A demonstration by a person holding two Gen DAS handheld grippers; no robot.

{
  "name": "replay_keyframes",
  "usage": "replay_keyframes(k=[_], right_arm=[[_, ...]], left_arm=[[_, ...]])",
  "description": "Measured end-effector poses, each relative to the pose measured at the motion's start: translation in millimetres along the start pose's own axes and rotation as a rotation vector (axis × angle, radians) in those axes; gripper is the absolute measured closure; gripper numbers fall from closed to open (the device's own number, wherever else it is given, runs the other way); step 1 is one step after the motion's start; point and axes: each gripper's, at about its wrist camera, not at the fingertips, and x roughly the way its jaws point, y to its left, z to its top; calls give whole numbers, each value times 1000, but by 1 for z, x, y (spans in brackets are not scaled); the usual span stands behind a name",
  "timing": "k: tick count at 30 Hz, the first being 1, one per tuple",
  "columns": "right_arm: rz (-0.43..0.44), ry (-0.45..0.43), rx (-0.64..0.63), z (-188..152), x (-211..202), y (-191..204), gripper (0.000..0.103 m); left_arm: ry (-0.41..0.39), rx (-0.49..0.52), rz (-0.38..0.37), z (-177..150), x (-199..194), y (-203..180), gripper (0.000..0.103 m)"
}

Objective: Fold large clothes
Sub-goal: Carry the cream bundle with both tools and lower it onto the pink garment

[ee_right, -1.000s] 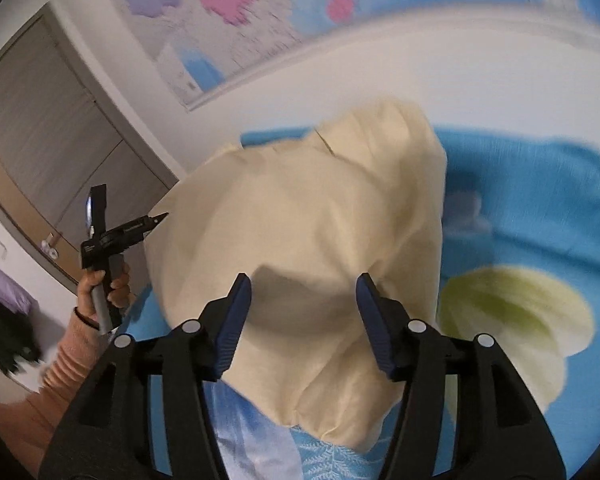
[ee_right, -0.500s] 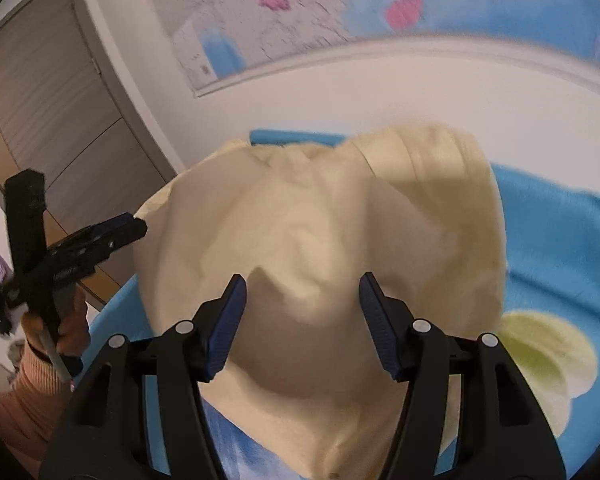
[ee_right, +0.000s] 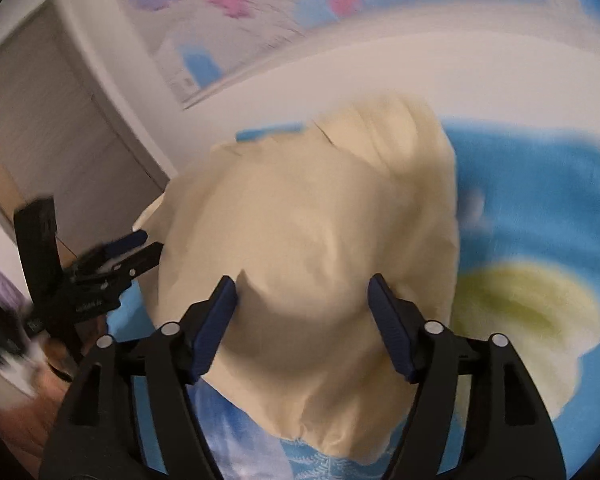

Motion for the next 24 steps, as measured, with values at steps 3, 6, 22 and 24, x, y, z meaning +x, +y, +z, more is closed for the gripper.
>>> replay_keyframes(k=[3,6,22,24], right_arm=[[-21,-22,-25,-1,-6,7,34],[-49,-52,-86,-5,-16,22,32],[-103,-45,-188,-40,-12,39,32],[-105,-54,-196,-43,-16,42,31]], left_arm=[[-4,4,9,-2,-5,-4,19],[-13,-7,14,-4,-13,-8,19],[-8,-19,-7,-21,-21,-39,13],[-9,-33,2,-23,-24,-41,11]])
